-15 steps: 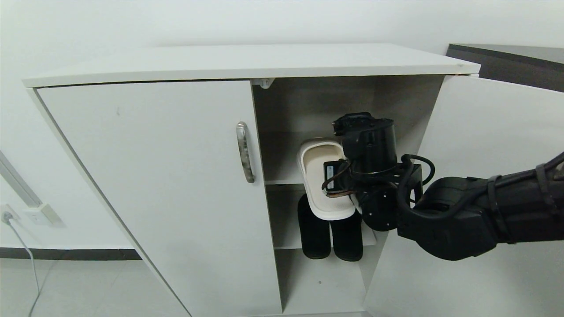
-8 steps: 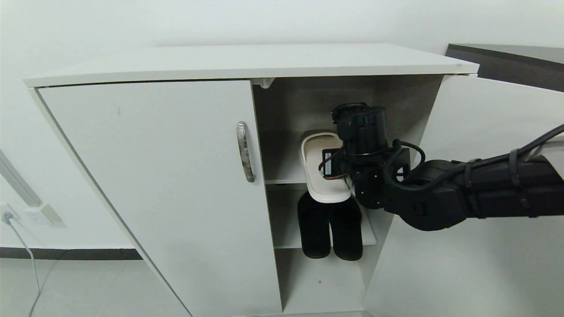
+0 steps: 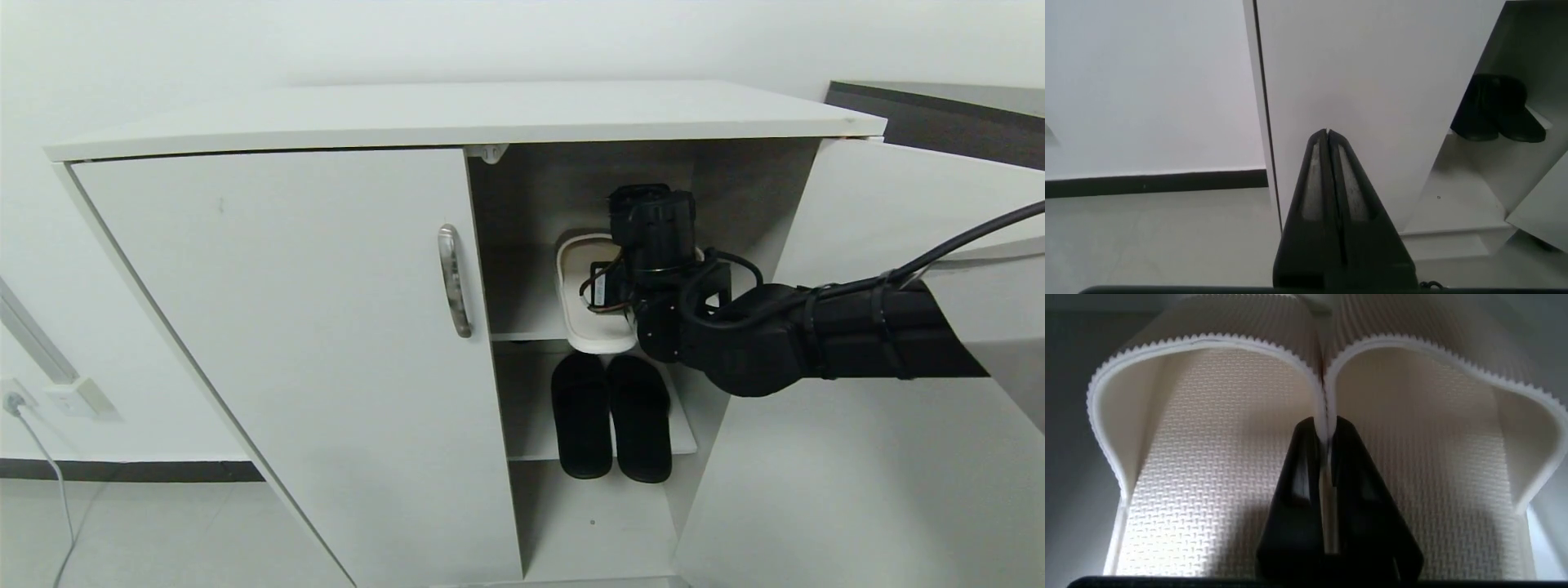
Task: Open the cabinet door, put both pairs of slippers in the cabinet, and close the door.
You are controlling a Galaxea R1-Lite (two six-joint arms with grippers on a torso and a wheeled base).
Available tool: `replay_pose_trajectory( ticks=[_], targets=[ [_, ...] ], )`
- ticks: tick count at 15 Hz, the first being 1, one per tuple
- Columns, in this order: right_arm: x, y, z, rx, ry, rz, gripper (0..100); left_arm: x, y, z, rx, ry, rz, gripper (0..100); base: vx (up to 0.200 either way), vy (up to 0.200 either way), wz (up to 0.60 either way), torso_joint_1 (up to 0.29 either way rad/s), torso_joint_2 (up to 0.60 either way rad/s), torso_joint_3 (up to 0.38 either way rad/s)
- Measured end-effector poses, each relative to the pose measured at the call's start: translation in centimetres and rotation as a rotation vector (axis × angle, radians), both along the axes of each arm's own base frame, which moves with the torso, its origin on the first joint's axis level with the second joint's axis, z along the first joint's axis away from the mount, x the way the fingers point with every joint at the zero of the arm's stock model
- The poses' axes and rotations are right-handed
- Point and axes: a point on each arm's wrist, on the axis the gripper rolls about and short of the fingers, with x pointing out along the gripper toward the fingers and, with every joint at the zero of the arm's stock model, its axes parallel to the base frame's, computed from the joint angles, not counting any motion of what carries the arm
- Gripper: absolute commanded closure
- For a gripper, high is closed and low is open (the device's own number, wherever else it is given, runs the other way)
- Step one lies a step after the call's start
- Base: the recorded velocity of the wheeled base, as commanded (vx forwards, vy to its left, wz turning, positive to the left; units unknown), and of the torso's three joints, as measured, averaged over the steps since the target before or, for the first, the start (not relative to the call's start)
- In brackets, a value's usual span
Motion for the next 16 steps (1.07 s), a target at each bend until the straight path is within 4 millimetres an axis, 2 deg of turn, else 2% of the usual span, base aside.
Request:
replay_pose_trajectory(
  ticks=[4,5,12,16],
  targets=[
    [0.4,0.2,-0.5,-0.004,0.007,0.007,100,0.0,0.0,0.0,-0.001,0.0,0.002,100,0.0,0.0,0.0,0.0,0.0,0.0],
    [0.5,0.2,-0.6,-0.005,0.009,0.007,0,0.0,0.0,0.0,-0.002,0.0,0.001,100,0.0,0.0,0.0,0.0,0.0,0.0],
    [0.0,0.0,-0.8,-0.014,0.021,0.01,0,0.0,0.0,0.0,-0.001,0.0,0.003,100,0.0,0.0,0.0,0.0,0.0,0.0],
    [-3.3,-0.7,-0.4,-0.026,0.048,0.05,0,0.0,0.0,0.0,0.0,0.0,0.003,100,0.0,0.0,0.0,0.0,0.0,0.0]
  ],
)
